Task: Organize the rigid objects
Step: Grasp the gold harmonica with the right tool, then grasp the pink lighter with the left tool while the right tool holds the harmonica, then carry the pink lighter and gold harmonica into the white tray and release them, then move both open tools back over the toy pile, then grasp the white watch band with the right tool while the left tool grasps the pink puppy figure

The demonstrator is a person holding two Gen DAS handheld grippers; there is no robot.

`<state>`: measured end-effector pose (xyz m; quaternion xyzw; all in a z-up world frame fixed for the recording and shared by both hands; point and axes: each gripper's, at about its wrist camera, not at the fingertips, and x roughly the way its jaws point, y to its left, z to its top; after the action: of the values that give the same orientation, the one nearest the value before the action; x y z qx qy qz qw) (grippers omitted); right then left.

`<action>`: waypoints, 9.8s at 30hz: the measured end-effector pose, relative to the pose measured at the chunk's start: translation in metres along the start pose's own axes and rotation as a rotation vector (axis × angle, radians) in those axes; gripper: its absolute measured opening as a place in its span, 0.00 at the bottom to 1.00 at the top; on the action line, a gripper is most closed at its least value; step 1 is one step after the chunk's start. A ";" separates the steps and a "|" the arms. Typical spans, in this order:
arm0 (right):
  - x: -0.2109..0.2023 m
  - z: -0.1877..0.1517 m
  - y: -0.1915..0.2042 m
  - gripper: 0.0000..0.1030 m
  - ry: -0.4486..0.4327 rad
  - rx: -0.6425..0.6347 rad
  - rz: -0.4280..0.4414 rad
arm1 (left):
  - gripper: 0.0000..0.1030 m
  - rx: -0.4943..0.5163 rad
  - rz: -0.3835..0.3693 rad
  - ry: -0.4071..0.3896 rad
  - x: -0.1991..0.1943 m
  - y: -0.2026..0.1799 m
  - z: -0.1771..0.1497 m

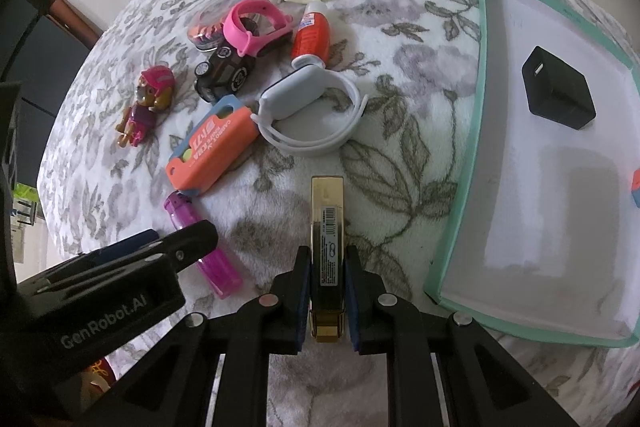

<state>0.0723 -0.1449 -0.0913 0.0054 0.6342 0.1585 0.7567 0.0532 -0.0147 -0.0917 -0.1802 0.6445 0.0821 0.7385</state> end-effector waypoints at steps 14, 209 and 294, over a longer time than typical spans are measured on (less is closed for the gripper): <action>0.000 -0.002 0.010 0.16 0.000 -0.038 -0.048 | 0.31 0.039 -0.053 0.005 0.000 -0.029 -0.007; -0.111 0.068 -0.076 1.00 -0.475 0.176 -0.223 | 0.97 0.013 -0.183 -0.394 -0.097 -0.037 0.124; -0.031 0.072 -0.009 0.61 -0.187 -0.029 -0.023 | 0.59 -0.137 0.076 -0.195 -0.043 0.075 0.134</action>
<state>0.1387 -0.1470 -0.0497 0.0022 0.5586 0.1579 0.8143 0.1433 0.1089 -0.0479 -0.1969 0.5690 0.1712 0.7798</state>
